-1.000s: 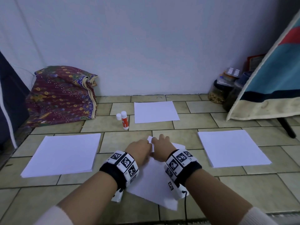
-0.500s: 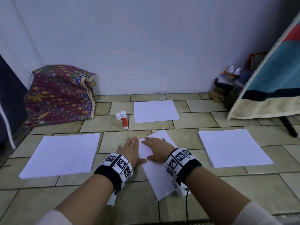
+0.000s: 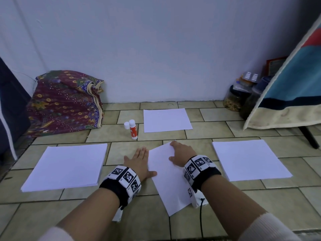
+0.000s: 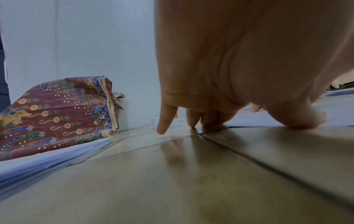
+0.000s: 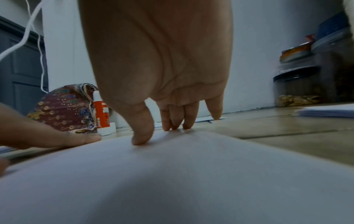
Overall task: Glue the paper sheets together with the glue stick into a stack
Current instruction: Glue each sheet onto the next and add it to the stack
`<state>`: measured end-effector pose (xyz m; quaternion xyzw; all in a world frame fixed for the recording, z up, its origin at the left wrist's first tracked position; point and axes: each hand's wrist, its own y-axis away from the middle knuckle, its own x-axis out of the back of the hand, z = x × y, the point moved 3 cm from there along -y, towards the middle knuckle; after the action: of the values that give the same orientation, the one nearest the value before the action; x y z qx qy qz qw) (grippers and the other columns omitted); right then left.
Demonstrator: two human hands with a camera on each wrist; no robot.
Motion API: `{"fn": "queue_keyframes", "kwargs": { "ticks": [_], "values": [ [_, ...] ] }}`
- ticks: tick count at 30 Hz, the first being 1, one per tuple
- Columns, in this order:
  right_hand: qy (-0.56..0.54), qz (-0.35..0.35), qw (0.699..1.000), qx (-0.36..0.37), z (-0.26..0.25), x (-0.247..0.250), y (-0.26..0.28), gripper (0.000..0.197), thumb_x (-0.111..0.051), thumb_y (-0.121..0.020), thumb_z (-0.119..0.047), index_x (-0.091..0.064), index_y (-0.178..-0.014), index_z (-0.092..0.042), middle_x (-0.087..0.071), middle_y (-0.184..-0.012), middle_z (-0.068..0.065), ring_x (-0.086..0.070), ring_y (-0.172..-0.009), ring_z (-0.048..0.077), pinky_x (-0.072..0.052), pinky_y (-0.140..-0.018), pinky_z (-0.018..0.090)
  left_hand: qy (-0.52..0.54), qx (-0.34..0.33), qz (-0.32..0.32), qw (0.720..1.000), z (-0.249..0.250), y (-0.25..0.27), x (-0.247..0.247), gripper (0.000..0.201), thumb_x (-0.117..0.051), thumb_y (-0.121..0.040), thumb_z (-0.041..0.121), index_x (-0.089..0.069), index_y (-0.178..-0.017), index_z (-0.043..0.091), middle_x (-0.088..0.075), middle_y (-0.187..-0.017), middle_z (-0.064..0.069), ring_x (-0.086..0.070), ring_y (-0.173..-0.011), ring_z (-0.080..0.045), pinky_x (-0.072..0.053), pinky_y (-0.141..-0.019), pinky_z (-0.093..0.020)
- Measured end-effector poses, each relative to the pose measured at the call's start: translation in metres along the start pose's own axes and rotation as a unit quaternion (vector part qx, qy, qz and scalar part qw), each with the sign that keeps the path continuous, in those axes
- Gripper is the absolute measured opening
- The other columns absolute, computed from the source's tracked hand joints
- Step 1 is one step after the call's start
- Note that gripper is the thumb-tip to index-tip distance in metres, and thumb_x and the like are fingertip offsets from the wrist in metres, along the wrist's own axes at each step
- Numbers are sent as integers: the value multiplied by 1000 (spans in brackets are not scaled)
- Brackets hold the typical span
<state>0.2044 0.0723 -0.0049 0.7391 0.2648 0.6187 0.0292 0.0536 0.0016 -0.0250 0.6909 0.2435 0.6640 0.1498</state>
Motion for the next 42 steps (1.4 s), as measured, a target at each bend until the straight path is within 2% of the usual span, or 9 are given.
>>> {"fn": "queue_keyframes", "kwargs": {
  "ticks": [4, 8, 13, 17, 19, 23, 28, 36, 42],
  "values": [
    [106, 48, 992, -48, -11, -4, 6, 47, -47, -96, -26, -33, -141, -26, -24, -146, 13, -27, -132, 31, -37, -98, 41, -21, 5, 3, 1000, 3, 6, 4, 105, -46, -87, 68, 9, -152, 7, 14, -161, -7, 13, -148, -21, -12, -117, -55],
    [121, 38, 991, -45, -31, -9, 16, 43, -37, -94, -8, -40, -135, -19, -33, -133, 12, -34, -121, 31, -38, -88, 40, -22, 16, -24, 999, 9, 14, 13, 109, -43, -84, 73, 7, -152, 3, 14, -160, -11, 14, -148, -24, -7, -117, -56],
    [89, 13, 996, 10, -61, -22, 26, 44, -47, -95, -12, -40, -137, -21, -31, -139, 11, -30, -128, 34, -43, -93, 46, -7, -22, 11, 1000, 8, 13, 17, 116, -61, -82, 62, 14, -152, 7, 20, -159, -8, 13, -148, -24, -11, -117, -55],
    [76, 4, 995, 61, -75, -27, 26, 55, -55, -92, -10, -32, -142, -14, -29, -144, 9, -28, -133, 31, -43, -95, 47, 9, -30, -4, 999, -5, 10, 0, 120, -56, -79, 70, 18, -151, 9, 25, -158, -4, 19, -147, -21, -12, -115, -59],
    [59, 2, 995, 85, -77, -29, 22, 59, -56, -91, -7, -29, -143, -10, -28, -147, 7, -26, -137, 25, -39, -100, 51, 14, -27, 1, 1000, -9, 11, -6, 115, -51, -81, 72, 17, -152, 12, 23, -159, -2, 16, -148, -19, -13, -115, -58],
    [39, -36, 992, 119, -74, -26, 20, 65, -50, -91, -3, -19, -148, -8, -21, -155, 5, -24, -142, 18, -13, -114, 58, -18, -20, 19, 999, -12, 13, -8, 115, -42, -78, 80, 15, -153, 15, 19, -160, 1, 10, -148, -16, -17, -115, -56],
    [-24, -18, 996, 85, -33, -12, 23, 48, -48, -97, -26, -31, -141, -20, -51, -138, 2, -46, -128, 22, -4, -117, 51, -52, -10, 9, 999, -10, 11, -4, 117, -40, -76, 83, 15, -152, 12, 18, -160, 0, 9, -149, -17, -18, -114, -57],
    [-27, -3, 999, -27, 58, 8, 27, 50, -59, -91, -37, -34, -132, -21, -61, -120, 4, -55, -115, 25, -29, -110, 42, -57, -22, 7, 998, -15, 9, -8, 119, -36, -75, 85, 17, -151, 12, 21, -159, -1, 12, -148, -19, -17, -114, -57],
    [44, 16, 998, -39, 51, 10, 26, 56, -64, -90, -32, -35, -134, -15, -53, -129, 7, -50, -120, 24, -37, -104, 37, -52, -18, 12, 998, -16, 14, -4, 113, -39, -79, 81, 12, -153, 13, 14, -161, 0, 2, -149, -22, -19, -114, -54]
  ]
}}
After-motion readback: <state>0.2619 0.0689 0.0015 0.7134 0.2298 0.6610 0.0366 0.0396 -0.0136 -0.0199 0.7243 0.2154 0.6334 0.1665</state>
